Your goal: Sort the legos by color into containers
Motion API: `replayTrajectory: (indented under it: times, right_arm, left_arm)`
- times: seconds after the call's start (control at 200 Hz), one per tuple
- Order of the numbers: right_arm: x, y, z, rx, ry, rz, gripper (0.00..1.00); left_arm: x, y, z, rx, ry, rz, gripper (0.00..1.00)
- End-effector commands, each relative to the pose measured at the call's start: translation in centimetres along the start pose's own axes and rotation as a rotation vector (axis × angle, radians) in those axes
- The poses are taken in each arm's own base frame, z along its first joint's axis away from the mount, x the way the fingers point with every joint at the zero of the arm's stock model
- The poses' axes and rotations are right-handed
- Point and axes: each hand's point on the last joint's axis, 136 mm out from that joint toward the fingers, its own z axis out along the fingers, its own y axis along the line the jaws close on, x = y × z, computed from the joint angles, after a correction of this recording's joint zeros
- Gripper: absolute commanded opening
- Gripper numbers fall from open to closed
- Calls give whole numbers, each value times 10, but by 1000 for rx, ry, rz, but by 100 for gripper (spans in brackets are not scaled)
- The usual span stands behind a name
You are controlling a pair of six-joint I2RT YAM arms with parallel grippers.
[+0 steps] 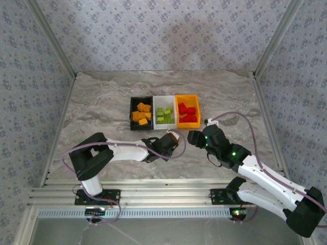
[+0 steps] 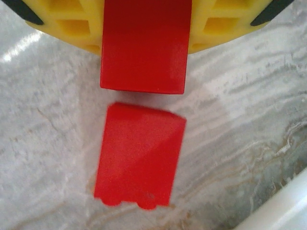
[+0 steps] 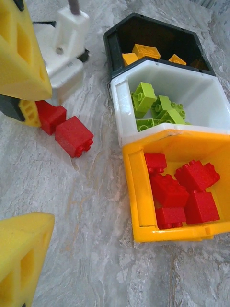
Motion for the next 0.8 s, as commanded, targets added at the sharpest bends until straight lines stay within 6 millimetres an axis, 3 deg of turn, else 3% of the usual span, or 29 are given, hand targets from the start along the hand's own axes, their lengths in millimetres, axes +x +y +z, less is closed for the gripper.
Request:
replayTrajectory:
  times: [0.0,0.13,0.22,0.335,0.415,0.515,0.8]
  right_arm:
    - [3,-10,-1,27,6,27,65]
    - [4,-18,-1,43,6,46,65]
    - [8,-28,1,66,11,69,65]
    - [13,-40,3,96,19,98,65]
    - [16,-44,4,108,23,105,65]
    - [21,-48,4,118,37,103,65]
    - [39,-52,8,105,88,104,66]
  left_arm:
    - [4,-4,-20,32,-12,-14,23]
    - [-15,-7,-54,98,-96,-79,22]
    - [-47,-8,-75,133,-155,-119,22]
    - [-95,-3,-79,170,-190,-183,21]
    - [-129,2,-70,186,-213,-222,21]
    - [-161,12,-45,182,-203,-262,21]
    - [-217,37,21,155,-163,-356,23]
